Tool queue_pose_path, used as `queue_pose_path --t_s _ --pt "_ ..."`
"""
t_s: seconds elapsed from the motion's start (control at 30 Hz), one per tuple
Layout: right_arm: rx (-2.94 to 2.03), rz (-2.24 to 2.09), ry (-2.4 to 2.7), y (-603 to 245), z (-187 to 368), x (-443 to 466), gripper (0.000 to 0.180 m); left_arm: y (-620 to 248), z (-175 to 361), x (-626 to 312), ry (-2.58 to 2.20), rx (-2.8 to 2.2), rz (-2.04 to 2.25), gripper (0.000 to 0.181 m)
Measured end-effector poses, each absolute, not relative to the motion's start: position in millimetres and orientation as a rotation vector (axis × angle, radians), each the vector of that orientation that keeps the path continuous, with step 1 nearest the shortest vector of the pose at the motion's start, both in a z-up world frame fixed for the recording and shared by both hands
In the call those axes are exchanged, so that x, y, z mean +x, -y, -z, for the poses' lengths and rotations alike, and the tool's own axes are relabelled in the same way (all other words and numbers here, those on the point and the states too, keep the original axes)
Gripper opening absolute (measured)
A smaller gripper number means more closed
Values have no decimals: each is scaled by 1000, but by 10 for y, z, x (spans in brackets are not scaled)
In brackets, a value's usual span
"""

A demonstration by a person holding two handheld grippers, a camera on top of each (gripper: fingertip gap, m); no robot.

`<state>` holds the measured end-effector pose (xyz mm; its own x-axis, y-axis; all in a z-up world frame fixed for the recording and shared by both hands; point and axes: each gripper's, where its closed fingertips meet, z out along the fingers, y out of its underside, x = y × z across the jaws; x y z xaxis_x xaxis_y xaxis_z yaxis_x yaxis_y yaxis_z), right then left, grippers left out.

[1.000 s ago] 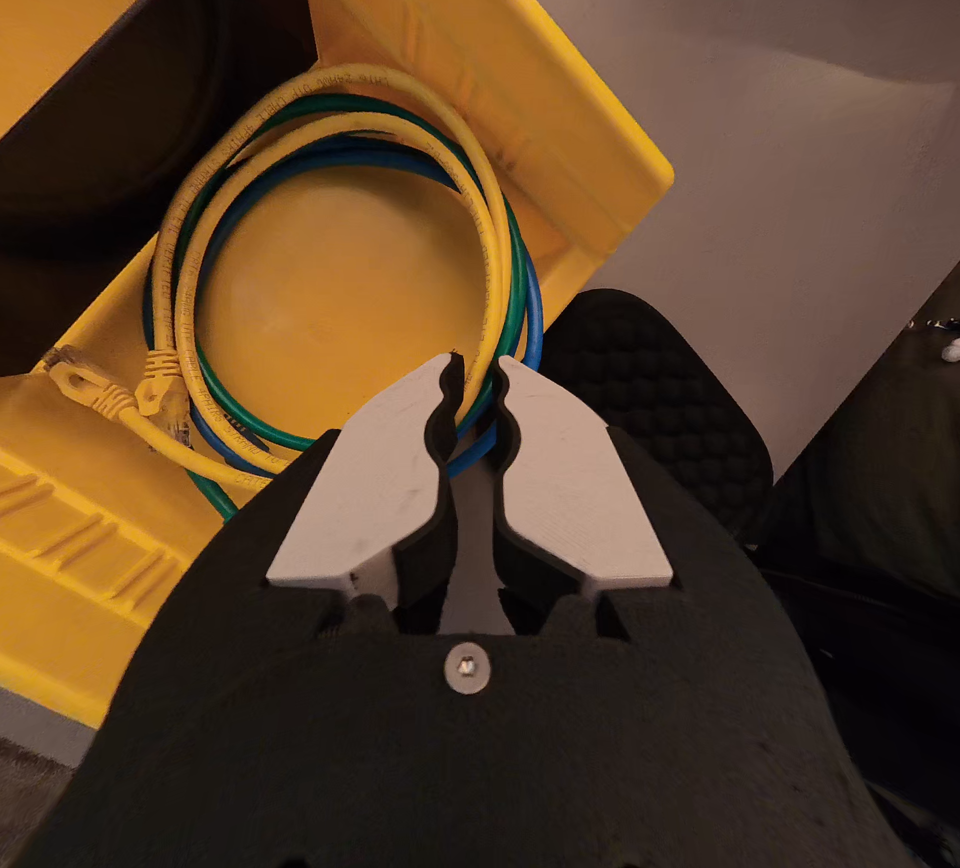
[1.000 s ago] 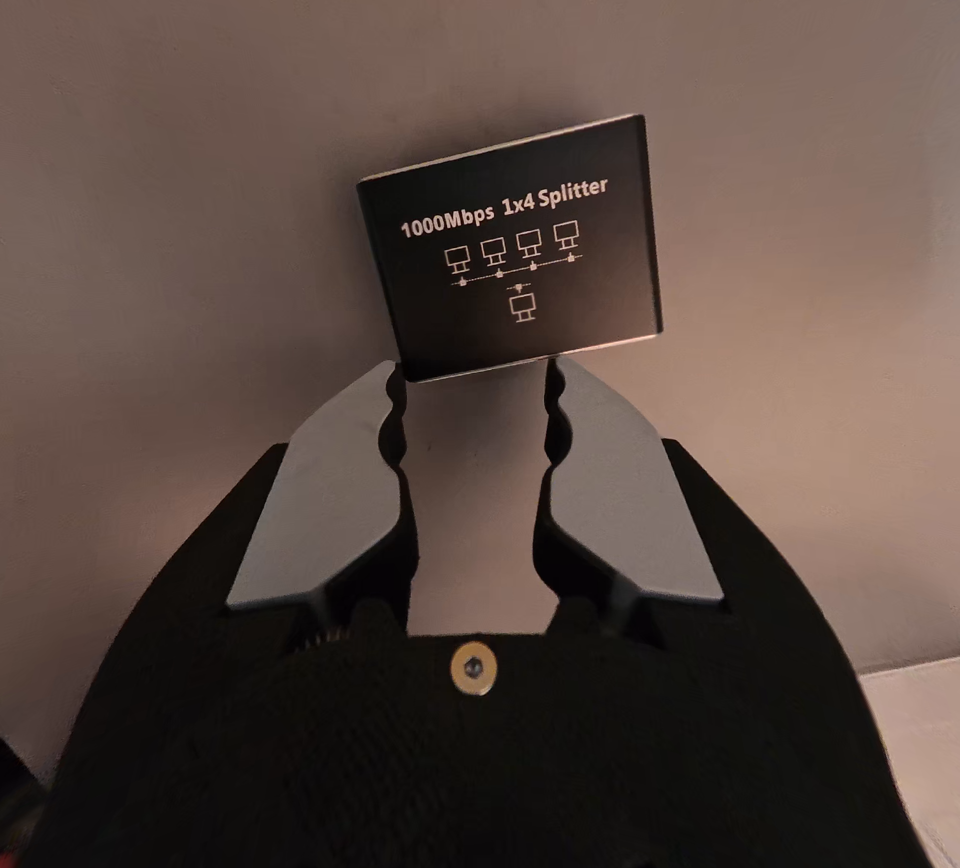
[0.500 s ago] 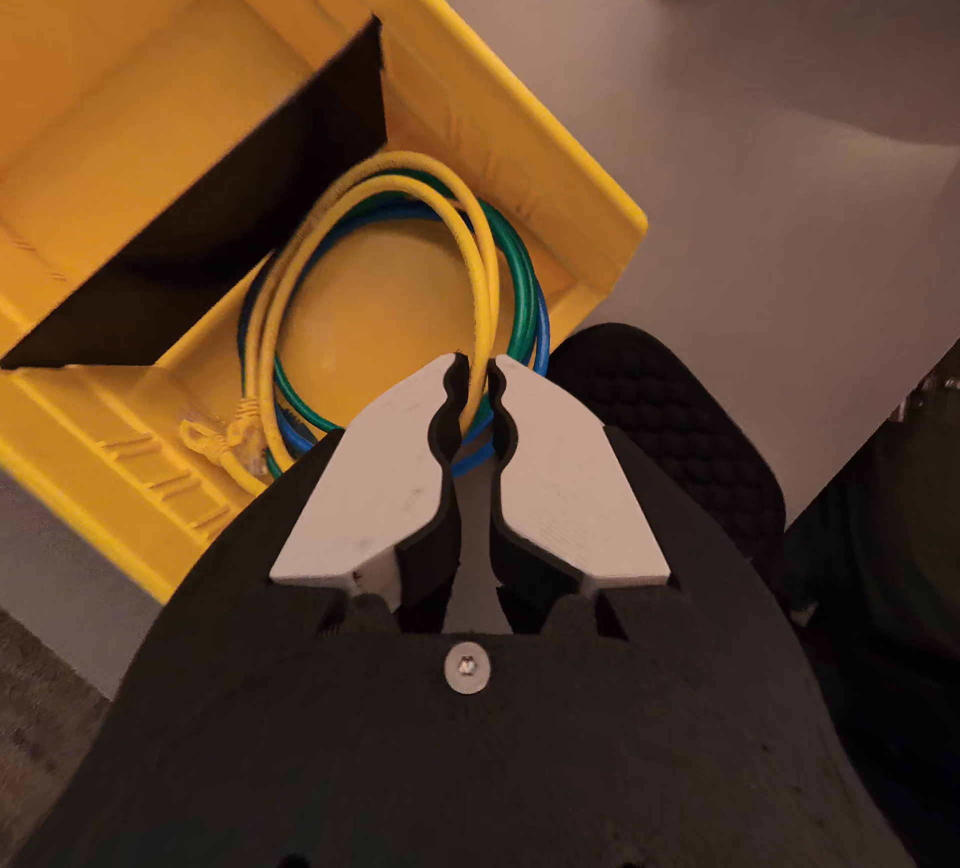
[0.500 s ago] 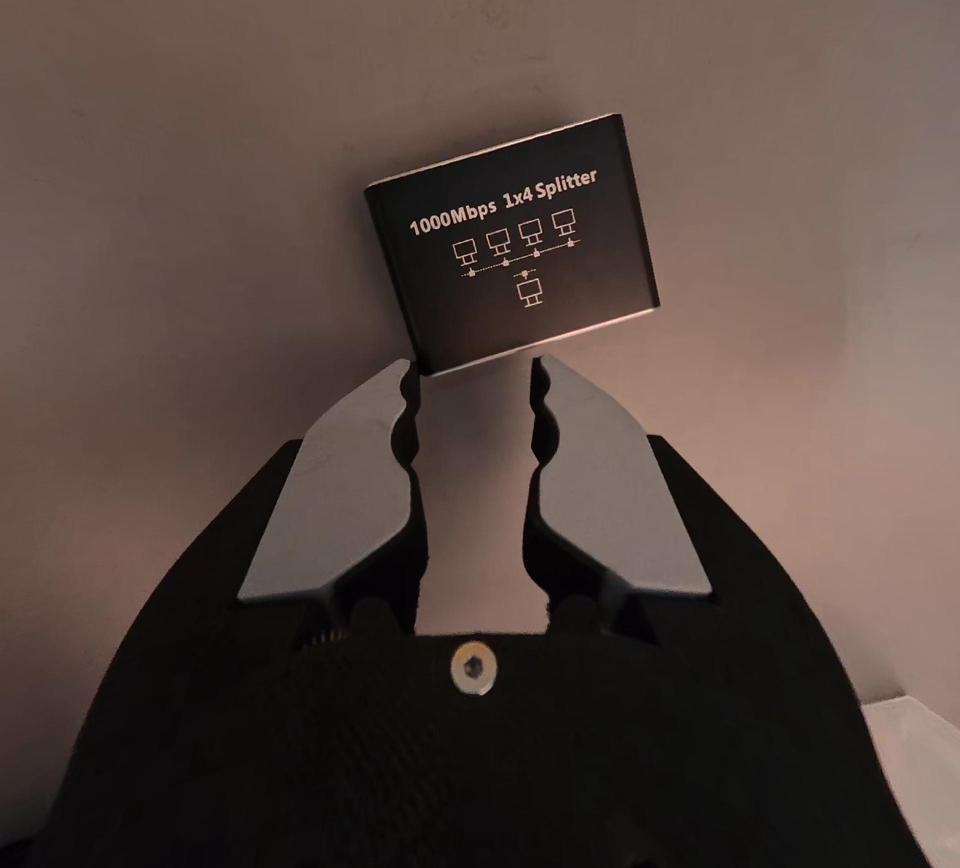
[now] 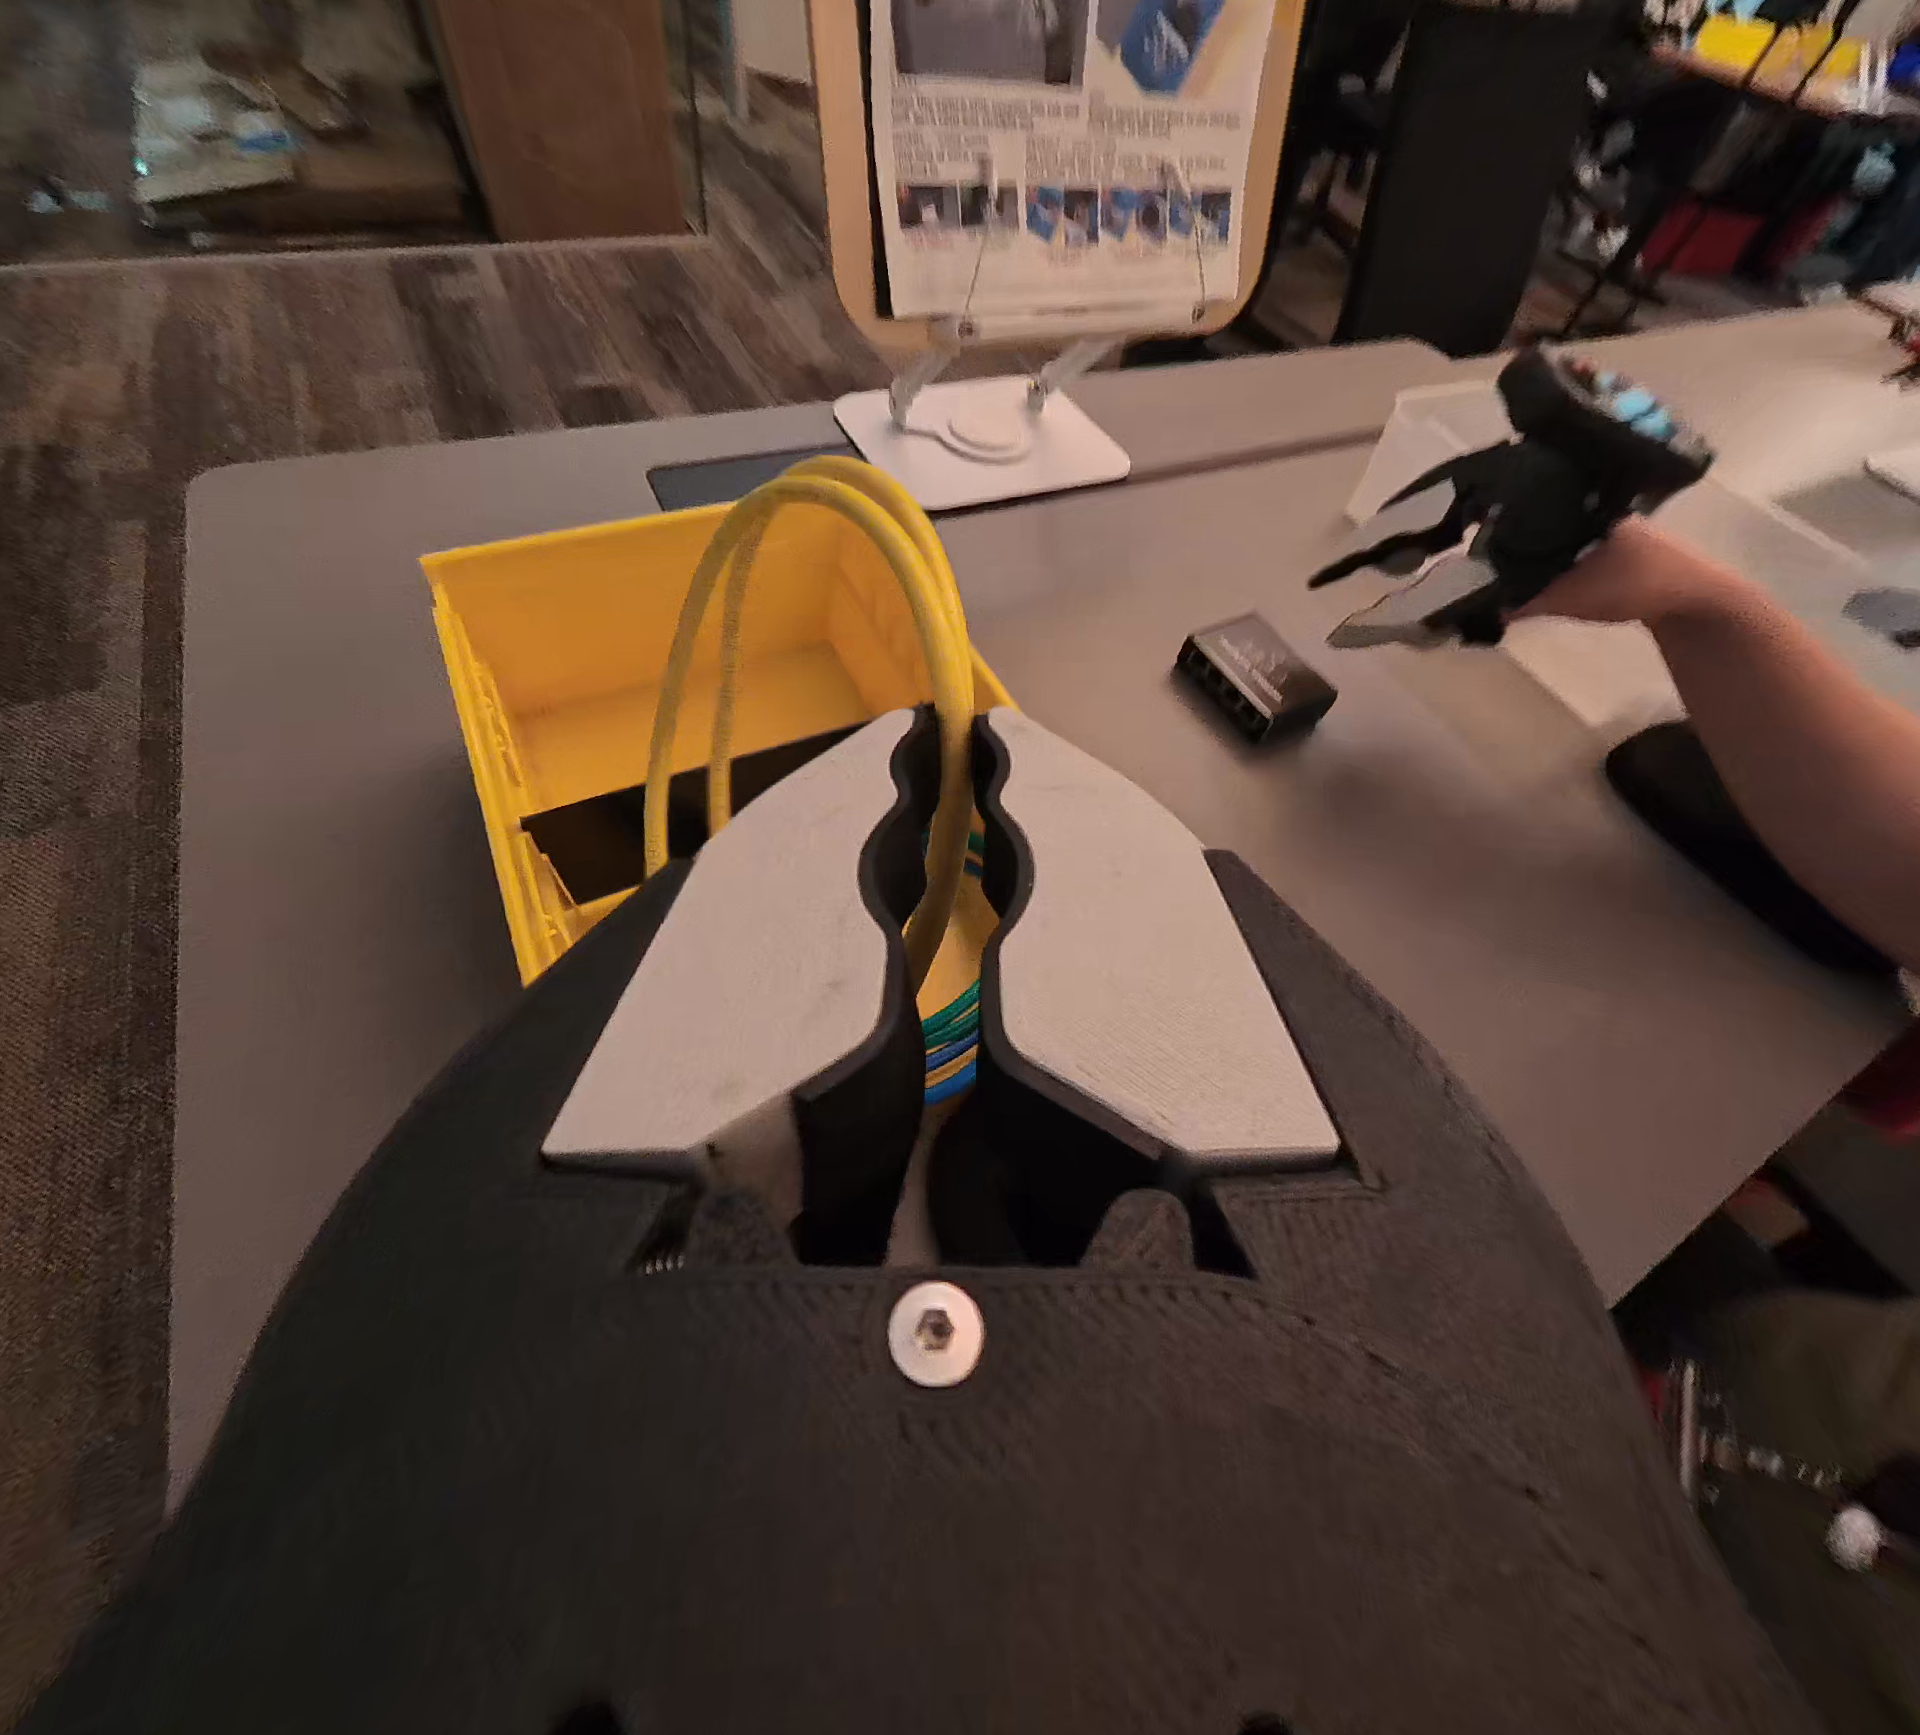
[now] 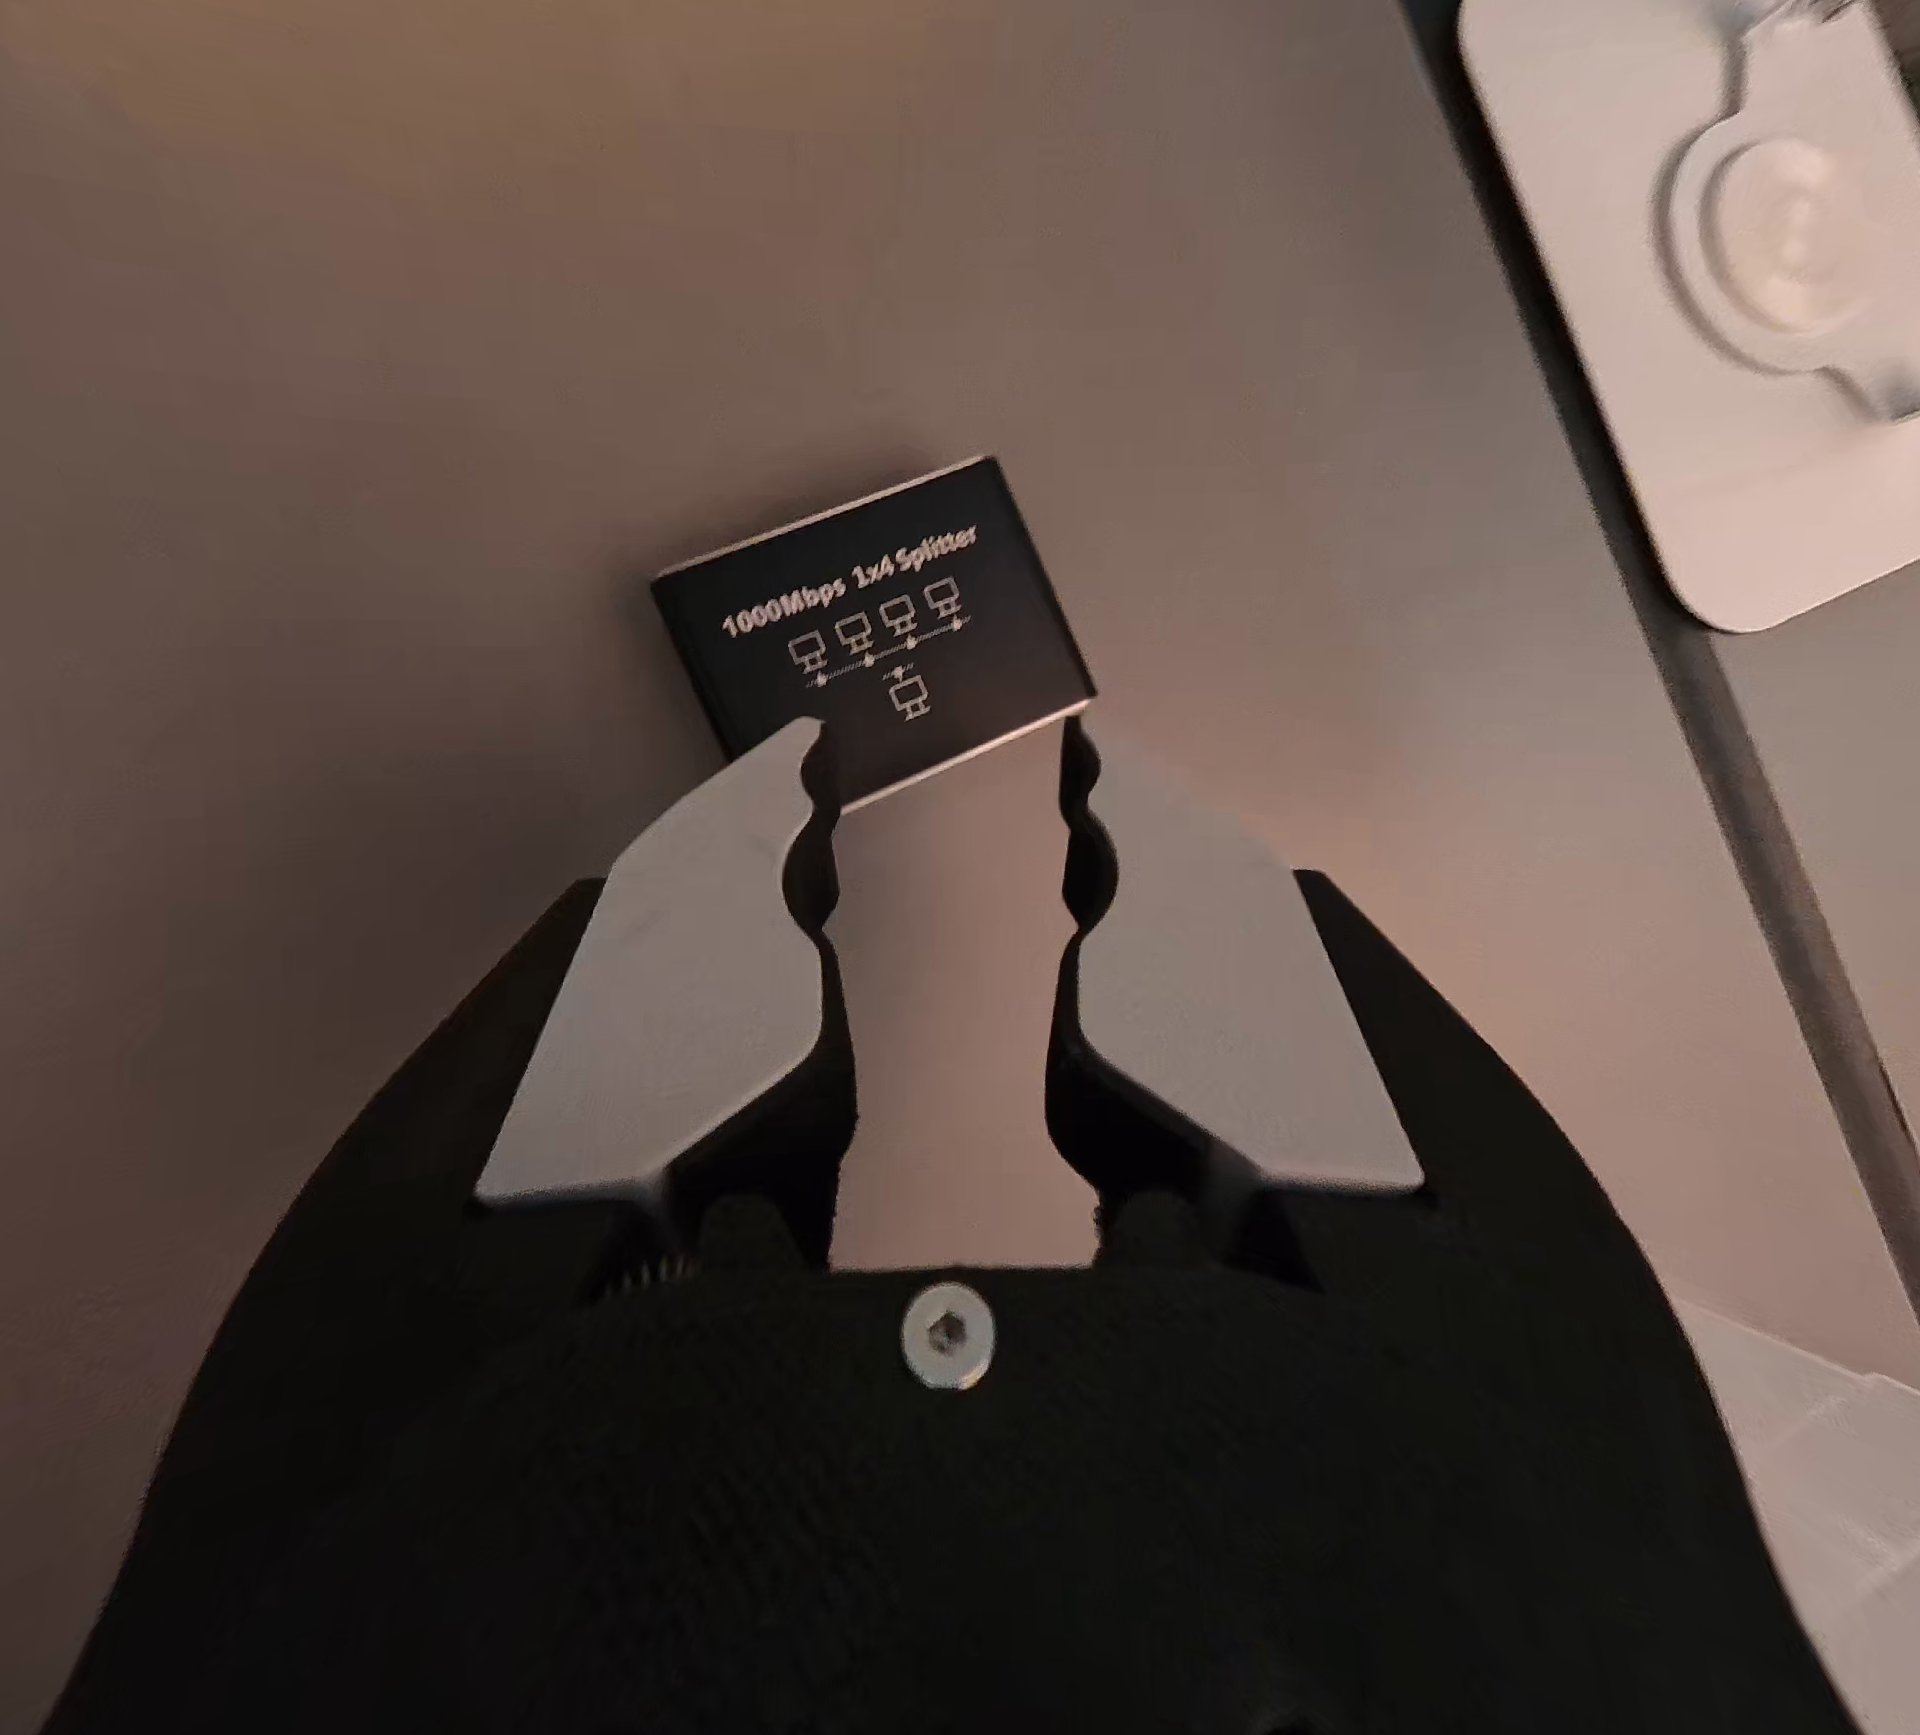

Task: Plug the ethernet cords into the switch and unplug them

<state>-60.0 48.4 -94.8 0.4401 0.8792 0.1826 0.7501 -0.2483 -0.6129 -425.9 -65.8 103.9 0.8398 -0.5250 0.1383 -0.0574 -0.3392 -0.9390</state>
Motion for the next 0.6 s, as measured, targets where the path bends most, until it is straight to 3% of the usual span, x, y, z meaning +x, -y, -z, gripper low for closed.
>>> queue_pose_path --t_s 0.03,0.6 --pt "-2042 -252 1336 -520 935 -612 41 720 -1118 -4236 -407 -1858 515 5" --pt "-1886 -252 1175 -660 680 -781 40 1469 -1637 -3802 -217 -1787 520 5"
